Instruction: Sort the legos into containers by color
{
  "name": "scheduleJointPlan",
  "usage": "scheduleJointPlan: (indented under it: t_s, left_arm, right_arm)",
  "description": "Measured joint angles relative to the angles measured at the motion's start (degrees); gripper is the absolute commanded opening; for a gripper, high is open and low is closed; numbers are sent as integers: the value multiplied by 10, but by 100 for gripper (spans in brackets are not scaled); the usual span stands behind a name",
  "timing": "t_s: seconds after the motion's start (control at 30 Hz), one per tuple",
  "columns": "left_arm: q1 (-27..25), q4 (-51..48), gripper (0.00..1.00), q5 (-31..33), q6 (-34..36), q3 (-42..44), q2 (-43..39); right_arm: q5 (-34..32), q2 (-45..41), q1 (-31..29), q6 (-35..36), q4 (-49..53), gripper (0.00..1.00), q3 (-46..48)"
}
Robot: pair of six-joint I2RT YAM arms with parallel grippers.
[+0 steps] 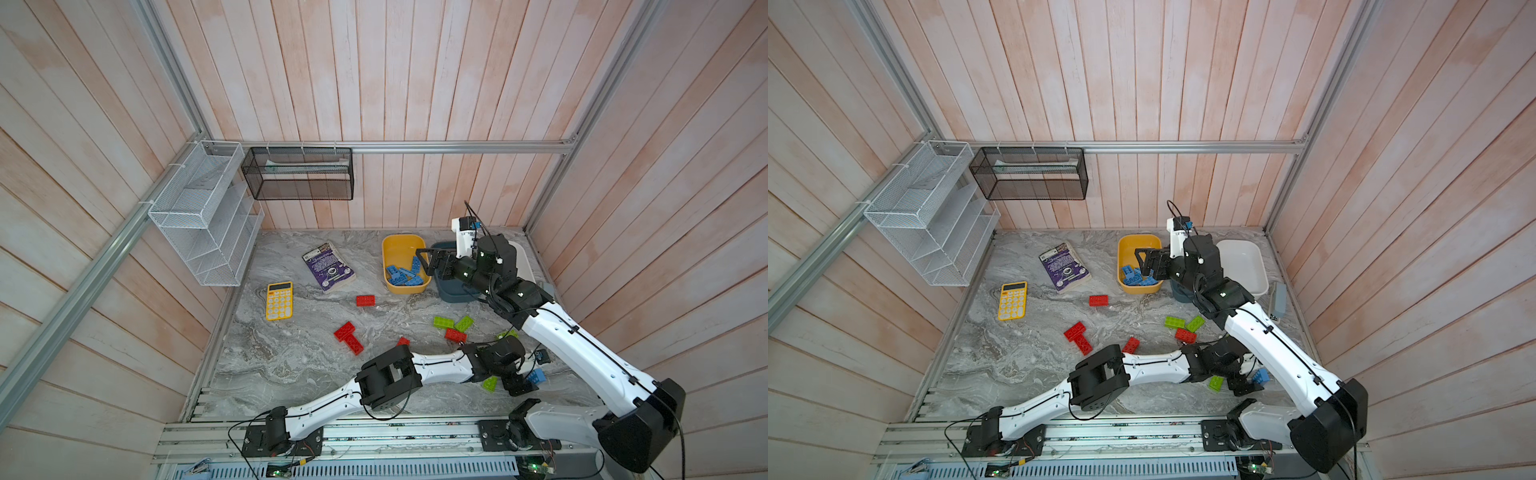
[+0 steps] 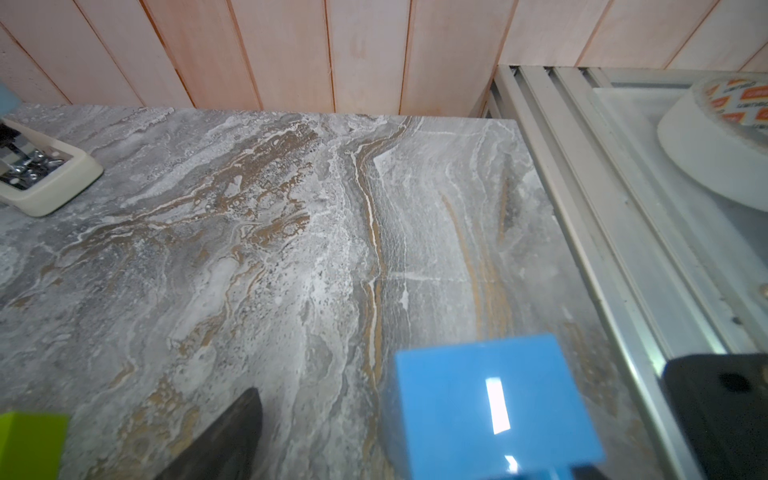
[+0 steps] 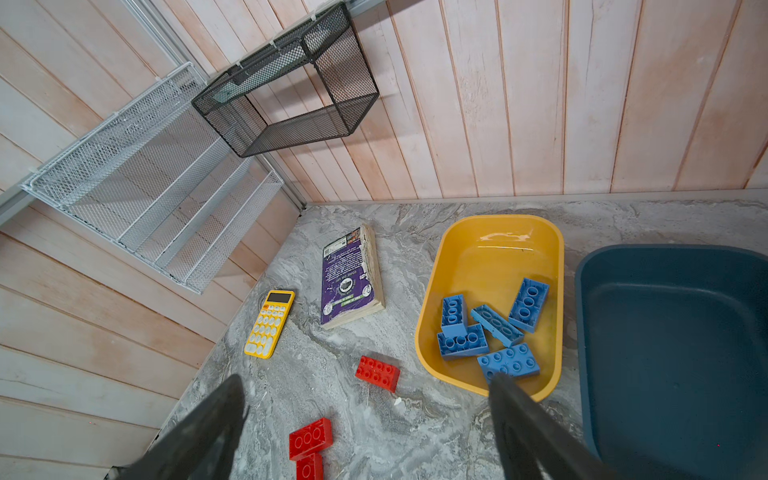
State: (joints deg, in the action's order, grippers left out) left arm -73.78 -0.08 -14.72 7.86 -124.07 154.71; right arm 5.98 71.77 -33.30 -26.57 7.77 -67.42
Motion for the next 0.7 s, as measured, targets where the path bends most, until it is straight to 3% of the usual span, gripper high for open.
scheduleJointPlan:
  t_s: [0.07, 0.17, 0.3, 0.53, 0.7]
  left_arm:
    - [0, 0, 78, 0, -2, 0, 0]
    - [1, 0, 62, 0, -9, 0, 0]
    - [1, 2, 53, 2, -11, 0, 0]
    - [1, 21, 48, 2, -9, 11, 0]
    - [3, 45, 47, 15, -6, 69, -32]
  right_arm:
    - [-1, 4, 0, 0, -1, 91, 0]
    - [-1, 7, 0, 0, -1, 91, 2]
    - [-1, 7, 0, 0, -1, 91, 3]
    - [-2, 7, 0, 0, 0, 91, 3]
    - [-10, 7, 0, 1, 3, 91, 3]
